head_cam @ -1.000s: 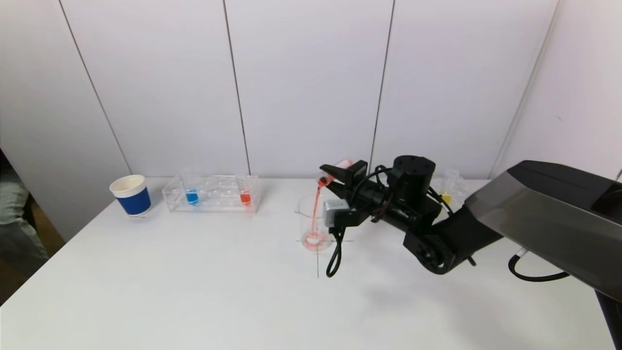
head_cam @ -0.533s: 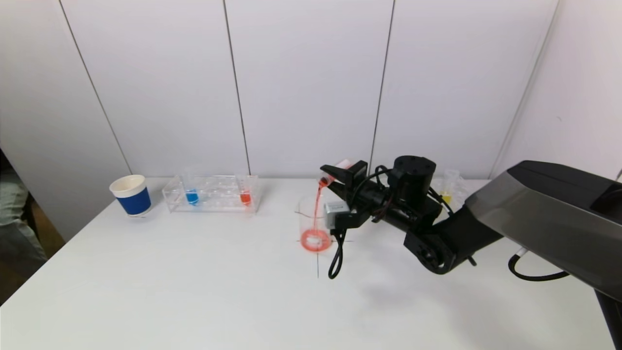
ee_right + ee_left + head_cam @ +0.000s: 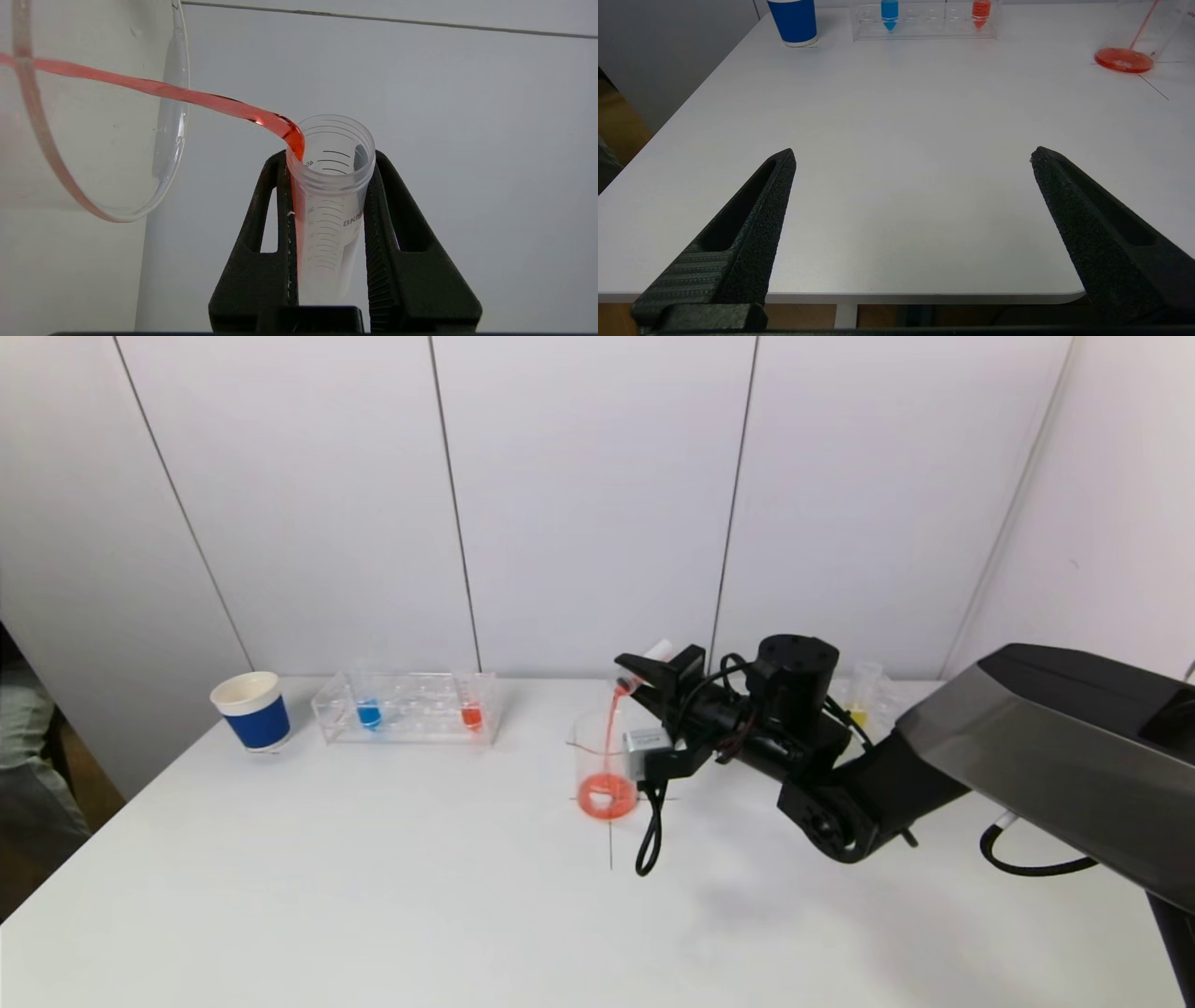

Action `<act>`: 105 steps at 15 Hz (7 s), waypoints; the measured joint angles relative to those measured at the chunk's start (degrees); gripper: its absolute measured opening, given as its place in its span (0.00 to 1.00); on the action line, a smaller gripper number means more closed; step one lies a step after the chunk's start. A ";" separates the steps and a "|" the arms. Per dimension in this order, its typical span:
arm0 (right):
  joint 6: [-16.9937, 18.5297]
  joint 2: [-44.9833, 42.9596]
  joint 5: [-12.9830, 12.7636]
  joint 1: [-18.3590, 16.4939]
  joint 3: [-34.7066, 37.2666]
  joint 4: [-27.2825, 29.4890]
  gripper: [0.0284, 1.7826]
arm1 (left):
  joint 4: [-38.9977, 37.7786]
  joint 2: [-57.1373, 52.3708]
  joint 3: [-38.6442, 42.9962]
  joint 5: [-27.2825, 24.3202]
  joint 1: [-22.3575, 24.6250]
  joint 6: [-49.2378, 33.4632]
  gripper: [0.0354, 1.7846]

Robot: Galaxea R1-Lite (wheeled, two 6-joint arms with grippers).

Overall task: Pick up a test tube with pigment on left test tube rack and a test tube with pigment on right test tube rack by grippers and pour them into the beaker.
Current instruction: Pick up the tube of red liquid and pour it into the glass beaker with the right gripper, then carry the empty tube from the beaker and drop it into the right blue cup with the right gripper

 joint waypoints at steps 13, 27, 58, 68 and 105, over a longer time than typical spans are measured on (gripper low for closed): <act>-7.94 -0.63 0.43 0.37 1.35 -0.32 0.25 | 0.00 0.00 0.00 0.00 0.00 0.00 0.99; -2.60 -2.65 -0.37 1.13 2.26 -0.91 0.25 | 0.00 0.00 0.00 -0.02 0.00 0.00 0.99; 71.53 -23.26 -27.72 -10.00 -9.59 23.76 0.25 | 0.00 0.00 0.00 0.00 0.02 0.00 0.99; 85.20 -26.73 -26.71 -27.17 -16.74 41.89 0.25 | 0.00 0.00 0.00 -0.02 0.00 0.00 0.99; 91.93 -5.10 -24.05 -43.34 5.71 8.95 0.25 | 0.00 0.00 0.00 -0.02 0.00 0.00 0.99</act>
